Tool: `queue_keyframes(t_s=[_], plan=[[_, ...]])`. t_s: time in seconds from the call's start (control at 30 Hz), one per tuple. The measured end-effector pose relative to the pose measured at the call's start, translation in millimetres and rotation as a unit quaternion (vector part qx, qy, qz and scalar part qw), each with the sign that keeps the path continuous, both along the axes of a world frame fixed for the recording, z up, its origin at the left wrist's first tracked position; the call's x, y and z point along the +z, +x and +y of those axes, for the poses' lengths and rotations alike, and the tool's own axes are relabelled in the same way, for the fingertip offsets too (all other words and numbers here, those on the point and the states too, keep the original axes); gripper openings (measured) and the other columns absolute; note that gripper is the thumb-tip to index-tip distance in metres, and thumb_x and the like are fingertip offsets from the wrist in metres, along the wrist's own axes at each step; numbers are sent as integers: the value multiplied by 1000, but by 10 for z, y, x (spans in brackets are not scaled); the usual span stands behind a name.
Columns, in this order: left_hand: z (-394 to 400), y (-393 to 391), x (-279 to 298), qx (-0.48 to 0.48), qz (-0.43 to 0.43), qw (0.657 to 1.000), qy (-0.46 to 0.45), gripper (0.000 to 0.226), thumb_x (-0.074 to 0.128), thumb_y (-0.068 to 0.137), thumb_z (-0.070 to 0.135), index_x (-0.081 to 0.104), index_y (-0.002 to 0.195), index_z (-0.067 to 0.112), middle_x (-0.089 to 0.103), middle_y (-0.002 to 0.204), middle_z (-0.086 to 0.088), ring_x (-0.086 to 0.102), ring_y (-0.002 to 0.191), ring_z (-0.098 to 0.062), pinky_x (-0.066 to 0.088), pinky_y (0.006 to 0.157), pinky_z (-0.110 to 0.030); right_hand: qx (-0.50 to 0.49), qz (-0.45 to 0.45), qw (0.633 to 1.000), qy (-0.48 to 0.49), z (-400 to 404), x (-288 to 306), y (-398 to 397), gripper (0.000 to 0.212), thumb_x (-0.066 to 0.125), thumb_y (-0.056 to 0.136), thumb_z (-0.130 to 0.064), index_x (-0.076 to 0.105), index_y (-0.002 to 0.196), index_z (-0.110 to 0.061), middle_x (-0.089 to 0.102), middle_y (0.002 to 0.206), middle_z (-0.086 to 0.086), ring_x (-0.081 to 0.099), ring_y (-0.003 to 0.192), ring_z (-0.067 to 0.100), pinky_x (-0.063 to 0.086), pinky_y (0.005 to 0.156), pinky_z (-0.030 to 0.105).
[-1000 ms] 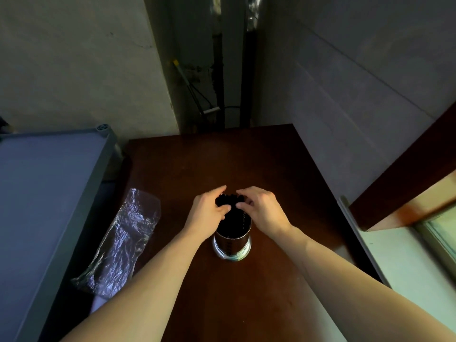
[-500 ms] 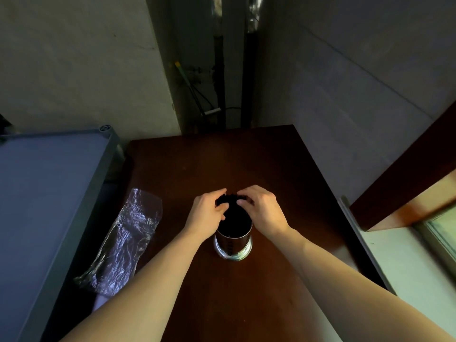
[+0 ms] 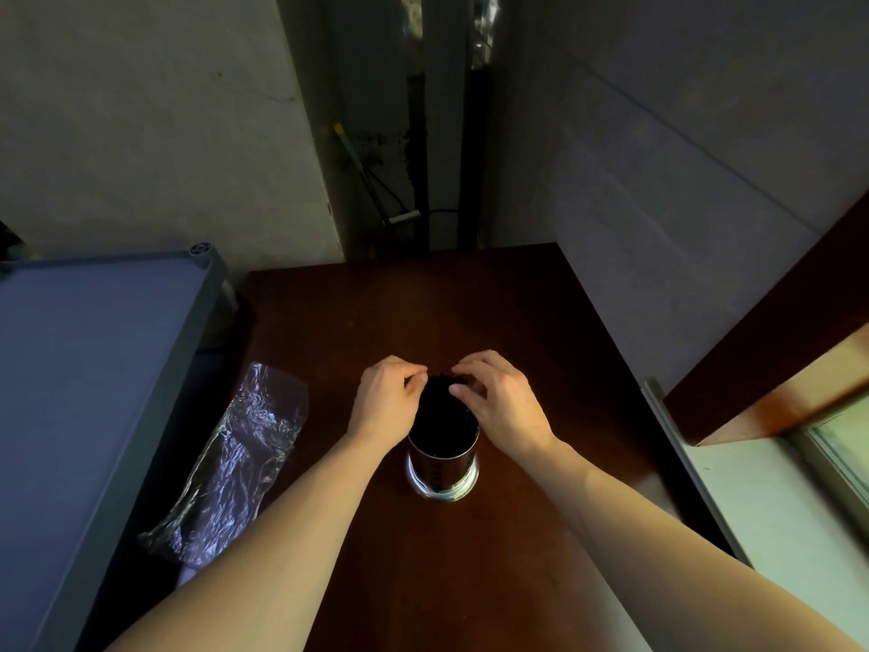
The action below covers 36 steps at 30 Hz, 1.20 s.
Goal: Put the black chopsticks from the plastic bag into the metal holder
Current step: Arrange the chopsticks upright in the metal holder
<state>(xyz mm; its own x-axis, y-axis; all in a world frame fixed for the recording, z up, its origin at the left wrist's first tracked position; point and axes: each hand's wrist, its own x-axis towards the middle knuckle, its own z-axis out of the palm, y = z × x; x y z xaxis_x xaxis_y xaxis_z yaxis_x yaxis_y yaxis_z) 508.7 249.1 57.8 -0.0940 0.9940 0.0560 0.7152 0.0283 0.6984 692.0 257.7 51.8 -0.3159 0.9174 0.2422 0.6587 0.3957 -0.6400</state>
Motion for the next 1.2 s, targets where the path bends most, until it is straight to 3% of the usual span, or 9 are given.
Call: queue_keyframes(t_s=[0.1,0.2,0.33,0.53,0.67,0.87,1.2], plan=[[-8,14,-20,1,-13,1000,-15,31,57,101,19,67,131,15,66,127,-5,66,110,-17,53,91,-24,7,-12,1000,-9,3,-8,3,32,63,100,-20,67,130,-9,64,126,3,61,102,11,49,85,17],[-30,51,-29,6,-36,999,-29,35,57,102,20,61,137,18,68,129,-6,71,104,-21,59,92,-35,11,-23,1000,-13,1,-8,-7,33,58,103,-18,65,133,-8,66,127,7,62,117,20,54,96,32],[-24,81,-46,14,-23,999,-38,33,54,103,23,63,135,19,71,123,-9,70,105,-28,59,92,-42,-2,-32,999,10,22,-9,-26,26,59,102,-16,72,122,-6,70,120,8,64,113,22,53,95,33],[-48,71,-23,7,-20,999,-28,34,54,103,23,62,136,21,69,127,-6,72,102,-24,59,92,-38,-3,-47,999,12,51,-17,-29,20,61,101,-21,74,111,-10,67,118,3,60,112,20,53,92,36],[-60,60,-1,-5,-23,1000,-16,34,54,103,18,63,135,18,62,134,-5,67,112,-23,58,94,-41,7,-74,997,23,51,-7,-28,20,61,101,-24,74,109,-12,63,123,3,58,113,21,54,89,37],[-66,48,29,-9,3,1000,3,32,54,102,16,65,133,15,63,133,-4,60,123,-19,50,101,-28,17,-103,994,29,70,39,-52,26,64,99,-26,72,119,-13,59,122,5,54,109,23,54,86,39],[-88,73,23,-21,24,999,3,32,54,102,17,65,132,15,60,132,0,57,122,-17,49,99,-26,72,-152,982,81,109,50,-61,24,57,103,-17,73,119,-8,64,113,9,56,98,24,53,85,36]])
